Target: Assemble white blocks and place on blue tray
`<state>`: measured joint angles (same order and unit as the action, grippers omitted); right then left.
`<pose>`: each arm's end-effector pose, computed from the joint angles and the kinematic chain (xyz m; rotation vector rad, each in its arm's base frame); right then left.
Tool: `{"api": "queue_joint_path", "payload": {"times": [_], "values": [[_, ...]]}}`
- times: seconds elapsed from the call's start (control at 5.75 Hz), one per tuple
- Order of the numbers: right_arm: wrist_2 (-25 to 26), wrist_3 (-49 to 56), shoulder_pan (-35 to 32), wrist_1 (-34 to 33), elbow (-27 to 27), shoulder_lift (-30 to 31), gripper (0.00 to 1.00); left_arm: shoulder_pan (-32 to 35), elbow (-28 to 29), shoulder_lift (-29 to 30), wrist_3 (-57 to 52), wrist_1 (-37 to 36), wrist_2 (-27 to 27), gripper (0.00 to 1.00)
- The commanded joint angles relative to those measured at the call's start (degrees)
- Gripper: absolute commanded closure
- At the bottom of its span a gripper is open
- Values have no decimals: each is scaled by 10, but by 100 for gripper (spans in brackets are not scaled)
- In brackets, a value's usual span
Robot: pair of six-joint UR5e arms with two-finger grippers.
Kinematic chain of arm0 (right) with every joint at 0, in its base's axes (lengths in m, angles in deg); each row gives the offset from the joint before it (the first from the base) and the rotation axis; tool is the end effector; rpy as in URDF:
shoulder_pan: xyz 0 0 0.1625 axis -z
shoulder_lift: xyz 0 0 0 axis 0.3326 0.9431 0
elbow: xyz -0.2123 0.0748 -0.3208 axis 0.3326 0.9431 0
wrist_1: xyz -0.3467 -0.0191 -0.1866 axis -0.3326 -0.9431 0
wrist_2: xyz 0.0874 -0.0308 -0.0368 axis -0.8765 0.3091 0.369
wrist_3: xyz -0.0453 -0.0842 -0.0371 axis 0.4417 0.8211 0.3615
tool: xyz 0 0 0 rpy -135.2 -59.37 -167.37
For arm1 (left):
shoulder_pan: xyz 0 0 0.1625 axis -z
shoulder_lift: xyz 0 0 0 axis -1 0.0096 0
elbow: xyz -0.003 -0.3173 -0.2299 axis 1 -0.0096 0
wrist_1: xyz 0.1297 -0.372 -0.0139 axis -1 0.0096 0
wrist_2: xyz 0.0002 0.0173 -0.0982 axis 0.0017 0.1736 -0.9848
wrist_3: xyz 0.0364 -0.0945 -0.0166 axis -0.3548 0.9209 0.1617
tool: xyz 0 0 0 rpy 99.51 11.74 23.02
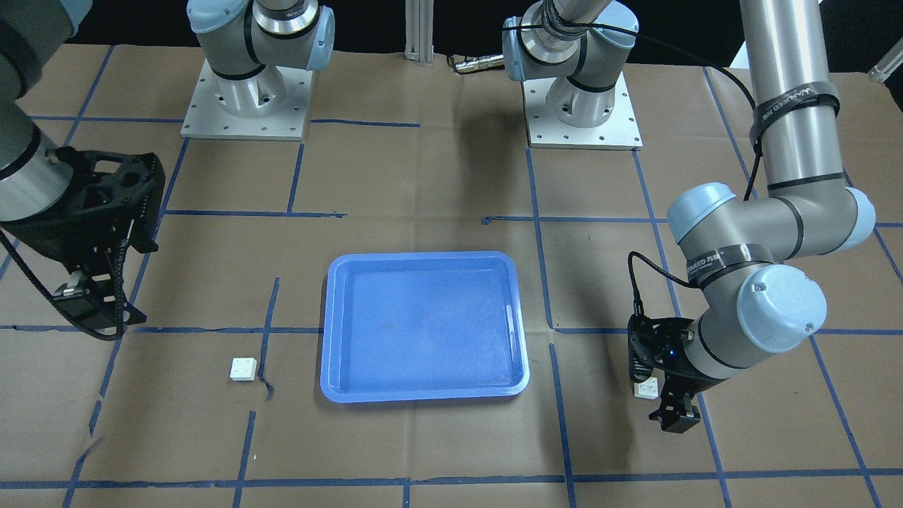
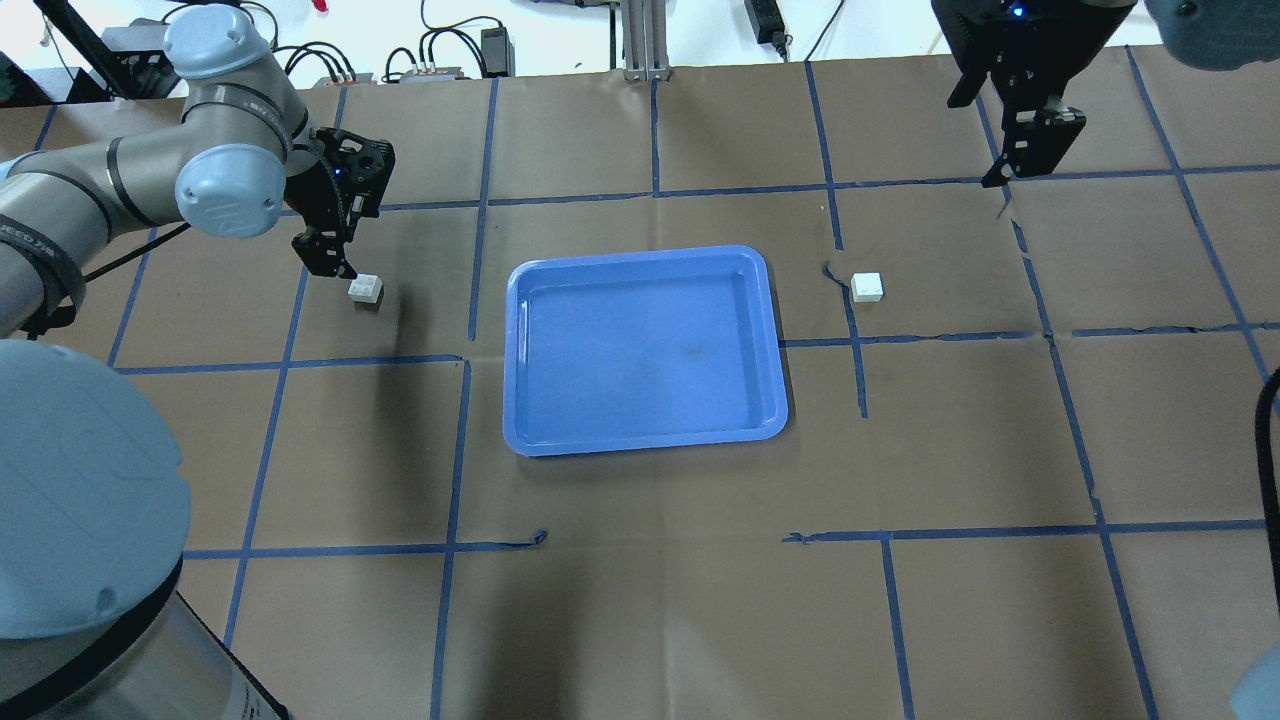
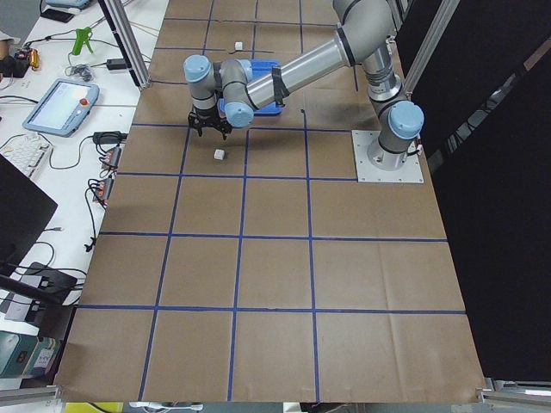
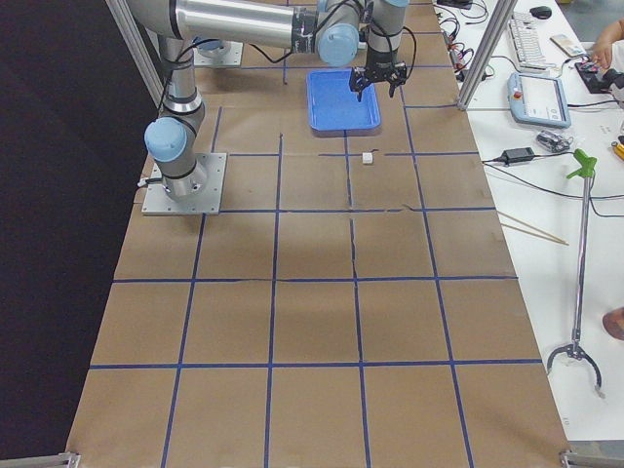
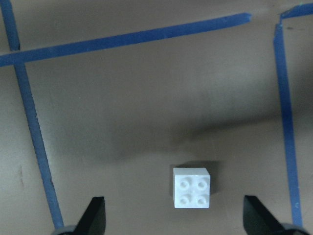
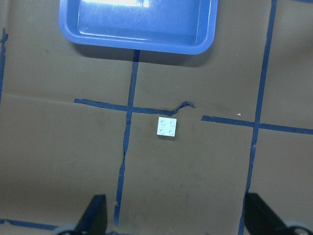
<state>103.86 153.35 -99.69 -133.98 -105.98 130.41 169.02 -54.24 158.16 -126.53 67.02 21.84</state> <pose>0.0514 -0.5844 0.4034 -2.2985 2.0102 -0.2066 -0.0161 -0.6438 0.2054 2.4058 1.9998 0.0045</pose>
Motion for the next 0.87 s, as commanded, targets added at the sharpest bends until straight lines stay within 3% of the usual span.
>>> {"api": "queue_joint_path", "payload": {"times": [0.0,0.35,0.52,0.7], "values": [[-55,9,21,-4,-2,-47,0,-5,-1,28,-18,-20,36,1],[-105,5,38,-27,-9,-90,0,-8,-36,27,-18,-21,34,2],[-118,6,44,-29,-9,-117,0,-8,-37,27,-18,-21,33,16],[-142,6,48,-47,-9,-146,0,-8,-38,27,-19,-21,35,51]]}}
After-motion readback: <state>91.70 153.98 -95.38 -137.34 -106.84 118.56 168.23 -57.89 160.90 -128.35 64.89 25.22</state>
